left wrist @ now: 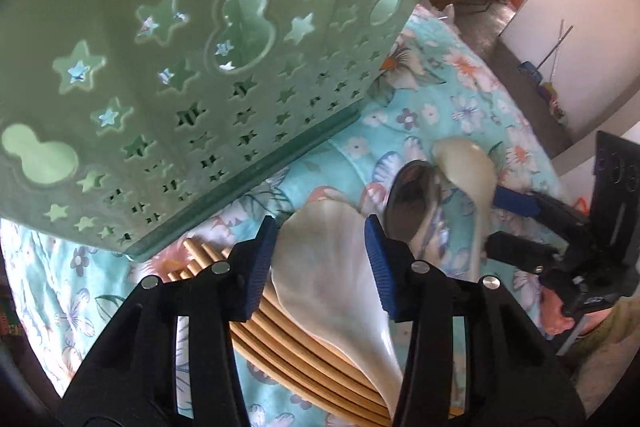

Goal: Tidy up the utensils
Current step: 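Grasp the white rice paddle with the left gripper while the right gripper grasps a metal spoon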

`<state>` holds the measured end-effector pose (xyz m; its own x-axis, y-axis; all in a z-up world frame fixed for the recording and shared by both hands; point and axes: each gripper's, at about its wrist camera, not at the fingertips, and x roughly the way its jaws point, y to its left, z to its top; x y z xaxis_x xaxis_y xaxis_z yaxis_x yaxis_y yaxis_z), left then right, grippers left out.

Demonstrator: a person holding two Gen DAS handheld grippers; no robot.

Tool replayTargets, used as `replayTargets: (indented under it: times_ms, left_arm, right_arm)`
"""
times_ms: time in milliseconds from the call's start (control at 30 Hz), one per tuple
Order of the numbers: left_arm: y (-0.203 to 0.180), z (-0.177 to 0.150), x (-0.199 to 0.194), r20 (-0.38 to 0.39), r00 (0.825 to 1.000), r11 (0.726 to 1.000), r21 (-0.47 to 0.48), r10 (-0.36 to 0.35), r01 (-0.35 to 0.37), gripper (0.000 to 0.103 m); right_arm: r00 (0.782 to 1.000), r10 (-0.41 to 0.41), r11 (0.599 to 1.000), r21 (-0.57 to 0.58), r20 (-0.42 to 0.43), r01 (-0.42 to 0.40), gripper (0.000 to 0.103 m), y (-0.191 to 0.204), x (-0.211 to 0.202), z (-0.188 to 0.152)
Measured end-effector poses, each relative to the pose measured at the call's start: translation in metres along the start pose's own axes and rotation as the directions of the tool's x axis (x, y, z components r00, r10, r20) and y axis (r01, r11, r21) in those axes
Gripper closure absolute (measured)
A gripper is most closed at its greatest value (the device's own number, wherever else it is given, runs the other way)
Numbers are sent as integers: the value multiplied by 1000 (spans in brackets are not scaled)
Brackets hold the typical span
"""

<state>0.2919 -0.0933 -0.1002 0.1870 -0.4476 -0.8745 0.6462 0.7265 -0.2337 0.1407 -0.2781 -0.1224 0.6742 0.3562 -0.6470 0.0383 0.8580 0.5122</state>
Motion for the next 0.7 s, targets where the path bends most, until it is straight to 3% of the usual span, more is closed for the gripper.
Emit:
replayTargets:
  times_ms: [200,400,700]
  left_arm:
    - [-2,1,11,-49,998,999,5,47,-47,67]
    - [-8,-1,4,-28,995,995,32,100,-99,86]
    - [-10,-17,-23,71,994,996,-45,83,-80,98]
  right_arm:
    - [1000,-7,1000,-7,0,7,27,1,0,0]
    - [1000,-17,1000,-15,0,17,27,2,1,0]
    - [996,-88,992,-93,14,89,46,12,-13,11]
